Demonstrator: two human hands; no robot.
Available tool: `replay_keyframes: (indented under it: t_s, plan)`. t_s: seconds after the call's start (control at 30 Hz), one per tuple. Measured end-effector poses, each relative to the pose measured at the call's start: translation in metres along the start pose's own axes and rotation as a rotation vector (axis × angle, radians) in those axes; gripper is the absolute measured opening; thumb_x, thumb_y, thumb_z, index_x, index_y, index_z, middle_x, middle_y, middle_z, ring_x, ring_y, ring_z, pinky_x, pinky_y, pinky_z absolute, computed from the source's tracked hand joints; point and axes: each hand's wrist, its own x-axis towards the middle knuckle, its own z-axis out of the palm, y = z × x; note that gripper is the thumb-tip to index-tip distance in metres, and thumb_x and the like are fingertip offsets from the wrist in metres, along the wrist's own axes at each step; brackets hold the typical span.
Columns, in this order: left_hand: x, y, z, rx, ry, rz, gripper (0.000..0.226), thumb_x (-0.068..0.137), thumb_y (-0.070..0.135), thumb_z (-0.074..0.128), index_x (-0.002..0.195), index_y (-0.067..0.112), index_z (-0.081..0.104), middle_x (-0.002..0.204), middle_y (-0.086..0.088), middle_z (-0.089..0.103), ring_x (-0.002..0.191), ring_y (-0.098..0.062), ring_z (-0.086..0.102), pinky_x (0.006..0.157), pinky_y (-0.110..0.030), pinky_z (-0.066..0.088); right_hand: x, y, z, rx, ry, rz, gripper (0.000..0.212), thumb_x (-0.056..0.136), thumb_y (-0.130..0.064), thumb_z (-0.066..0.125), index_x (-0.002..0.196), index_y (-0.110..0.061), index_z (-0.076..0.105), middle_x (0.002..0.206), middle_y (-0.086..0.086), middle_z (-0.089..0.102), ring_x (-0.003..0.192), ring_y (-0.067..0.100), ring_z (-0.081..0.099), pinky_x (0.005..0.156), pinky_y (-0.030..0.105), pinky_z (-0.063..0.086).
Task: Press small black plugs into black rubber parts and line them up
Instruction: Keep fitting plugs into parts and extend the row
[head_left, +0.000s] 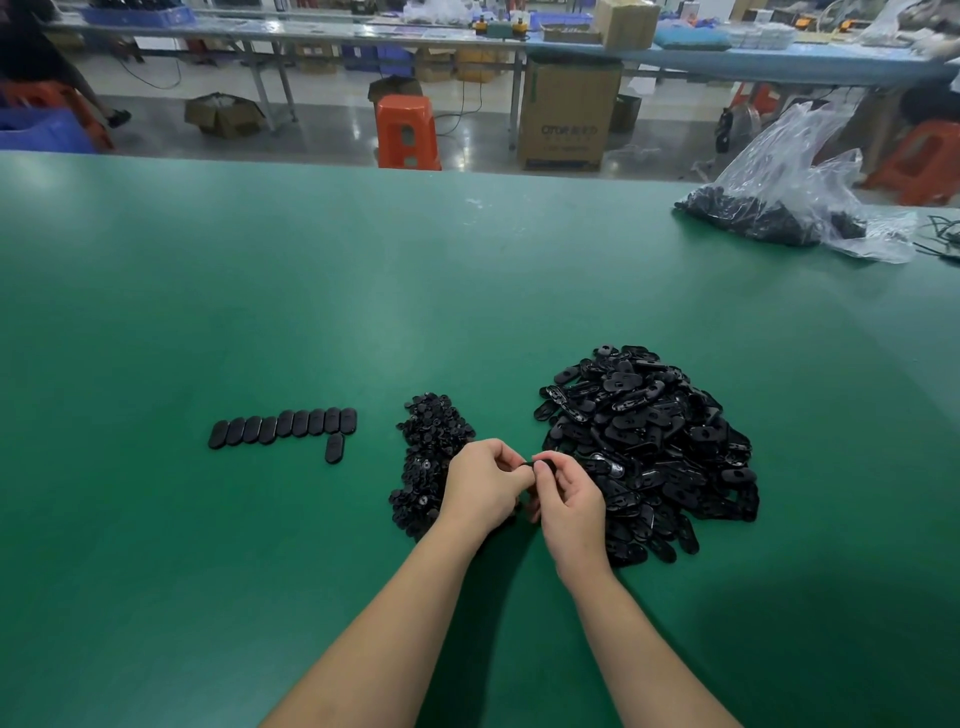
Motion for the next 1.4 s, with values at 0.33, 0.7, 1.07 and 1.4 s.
replay_keyframes:
  t_s: [0.33, 0.7, 1.07, 1.4]
  plan:
    - [-0.005, -0.006, 0.000, 0.150, -0.006, 0.223, 0.014, 0.089, 0.014, 0.065, 0.101, 0.019, 0.069, 0.079, 0.013, 0.064, 0.069, -0.001, 0.057, 0.070, -0.019, 0.045, 0.000, -0.001, 0.001, -0.017, -0.003, 0.008, 0.008, 0.103, -0.014, 0.055, 0.101, -0.016, 0.063, 0.089, 0.007, 0.070, 0.074, 0.012, 0.057, 0.073, 0.038, 0.048]
    - [-0.007, -0.038, -0.044, 0.442, 0.390, 0.462, 0.022, 0.089, 0.027, 0.069, 0.110, 0.022, 0.072, 0.102, 0.005, 0.070, 0.080, -0.018, 0.066, 0.067, -0.030, 0.052, -0.004, -0.010, 0.000, 0.041, -0.028, 0.039, 0.018, 0.106, -0.016, 0.049, 0.109, -0.024, 0.065, 0.067, -0.005, 0.063, 0.055, 0.011, 0.051, 0.048, 0.024, 0.043]
    - [-0.005, -0.133, -0.149, 0.372, 0.691, -0.201, 0.023, 0.091, 0.034, 0.069, 0.102, 0.015, 0.073, 0.093, -0.005, 0.063, 0.079, -0.025, 0.055, 0.089, -0.044, 0.046, -0.006, -0.012, 0.002, -0.095, -0.046, 0.008, 0.015, 0.105, -0.018, 0.050, 0.105, -0.024, 0.064, 0.072, -0.002, 0.064, 0.057, 0.008, 0.053, 0.055, 0.028, 0.047]
    - [0.000, -0.128, -0.137, 0.535, 0.648, 0.027, 0.020, 0.095, 0.017, 0.064, 0.106, 0.006, 0.075, 0.107, -0.012, 0.071, 0.095, -0.035, 0.060, 0.082, -0.045, 0.048, -0.006, -0.011, 0.003, -0.117, -0.044, 0.015, 0.015, 0.105, -0.016, 0.050, 0.105, -0.023, 0.063, 0.073, -0.001, 0.064, 0.057, 0.008, 0.053, 0.056, 0.028, 0.047]
